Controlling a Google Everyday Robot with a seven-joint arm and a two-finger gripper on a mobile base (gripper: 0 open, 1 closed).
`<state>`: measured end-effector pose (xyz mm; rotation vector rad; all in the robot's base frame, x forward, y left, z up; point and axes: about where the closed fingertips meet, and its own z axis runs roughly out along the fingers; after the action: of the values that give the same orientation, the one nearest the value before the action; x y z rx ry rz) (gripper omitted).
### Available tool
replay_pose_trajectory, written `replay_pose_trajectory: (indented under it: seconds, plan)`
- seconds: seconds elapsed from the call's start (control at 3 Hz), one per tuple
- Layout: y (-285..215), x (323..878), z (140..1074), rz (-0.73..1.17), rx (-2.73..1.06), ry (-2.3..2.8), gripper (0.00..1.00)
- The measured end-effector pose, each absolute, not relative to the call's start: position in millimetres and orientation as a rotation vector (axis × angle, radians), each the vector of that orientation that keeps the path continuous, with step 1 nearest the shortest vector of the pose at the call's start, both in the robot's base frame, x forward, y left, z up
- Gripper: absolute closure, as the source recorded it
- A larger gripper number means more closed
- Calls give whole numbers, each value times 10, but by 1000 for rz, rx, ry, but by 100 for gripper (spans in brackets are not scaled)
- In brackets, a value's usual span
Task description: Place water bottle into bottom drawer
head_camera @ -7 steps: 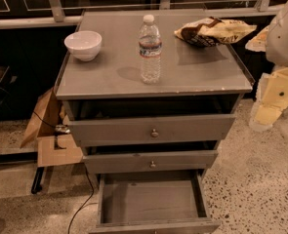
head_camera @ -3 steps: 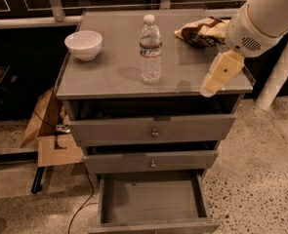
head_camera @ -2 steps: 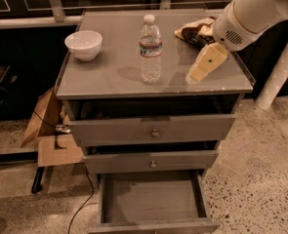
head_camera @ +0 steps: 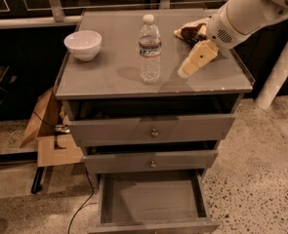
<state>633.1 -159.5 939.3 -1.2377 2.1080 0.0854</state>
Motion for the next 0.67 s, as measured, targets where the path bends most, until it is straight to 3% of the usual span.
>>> replay_pose_trajectory:
  seconds: [0.67]
  plan:
    - [-1637,6426,9264,118,-1158,2119,0]
